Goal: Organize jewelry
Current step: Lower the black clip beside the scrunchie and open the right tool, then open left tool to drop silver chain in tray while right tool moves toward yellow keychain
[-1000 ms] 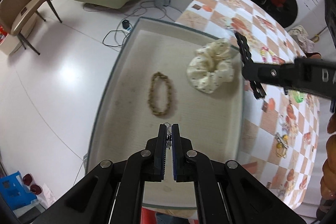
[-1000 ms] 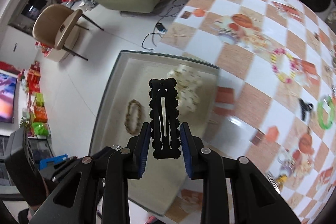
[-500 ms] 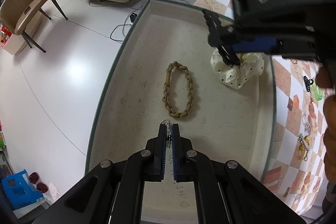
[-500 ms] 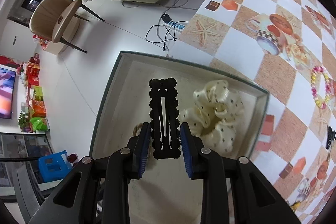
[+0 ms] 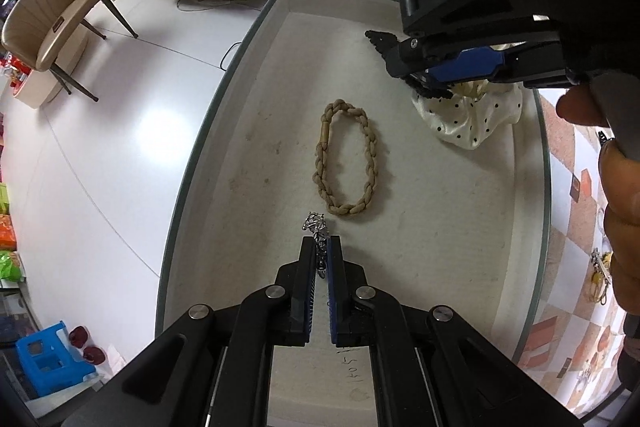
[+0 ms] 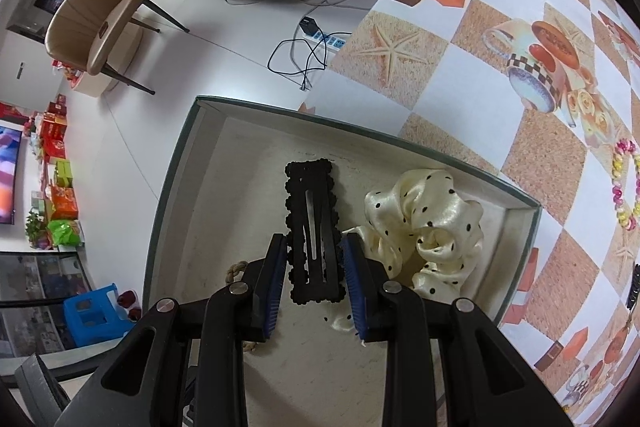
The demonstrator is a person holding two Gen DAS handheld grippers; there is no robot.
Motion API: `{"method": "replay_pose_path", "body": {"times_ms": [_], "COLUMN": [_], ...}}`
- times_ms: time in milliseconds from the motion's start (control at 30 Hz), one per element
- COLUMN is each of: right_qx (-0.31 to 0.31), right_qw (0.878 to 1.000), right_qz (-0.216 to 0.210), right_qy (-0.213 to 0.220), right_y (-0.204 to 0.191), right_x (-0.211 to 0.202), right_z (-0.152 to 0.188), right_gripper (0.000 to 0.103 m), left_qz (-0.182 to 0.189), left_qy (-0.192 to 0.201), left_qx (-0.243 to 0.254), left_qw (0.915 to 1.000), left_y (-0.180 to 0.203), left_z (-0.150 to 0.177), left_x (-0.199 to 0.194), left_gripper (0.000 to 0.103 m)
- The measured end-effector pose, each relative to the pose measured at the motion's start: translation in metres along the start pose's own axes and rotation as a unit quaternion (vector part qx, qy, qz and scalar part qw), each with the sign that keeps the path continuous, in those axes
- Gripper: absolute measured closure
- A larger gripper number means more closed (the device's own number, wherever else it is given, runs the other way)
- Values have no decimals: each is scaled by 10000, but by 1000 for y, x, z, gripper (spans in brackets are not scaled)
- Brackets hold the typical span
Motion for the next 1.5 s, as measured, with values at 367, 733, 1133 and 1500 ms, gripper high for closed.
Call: {"method": "replay_pose_path", "body": {"times_ms": [367,733,1133,1500], "right_qx": [75,297,709,1522], "right_qw": [9993,9921,9862,9832], "right_qz": [-361,-976,-1119,-518], "right_qy": [55,735,989,868], "right_y": [1,4,44,120], "right_x": [-8,-72,-128,-152], "right_z": [0,23,79,151], "right_gripper": [48,39,38,38], "left_qz": [-152,-133,-101,-23], "left_qy": [-52,-174,-269,-250], "left_qx": [79,157,250,221], "left_qw": [9998,9996,9993,9994], "left_y": [4,10,23,39], "left_z": [-1,-3,2,7], "left_x": [-7,-10,-16,-32], "left_gripper": [93,93,93,92]}}
Point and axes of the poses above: each gripper's, at about its wrist camera, not at the fingertips, and x roughly the way its jaws point, y to its right, z to its underside, the point moved 1 cm from there along x, roughly the way its jaws point, and after that the axes turned 1 degree about y, right-handed, at the moved point
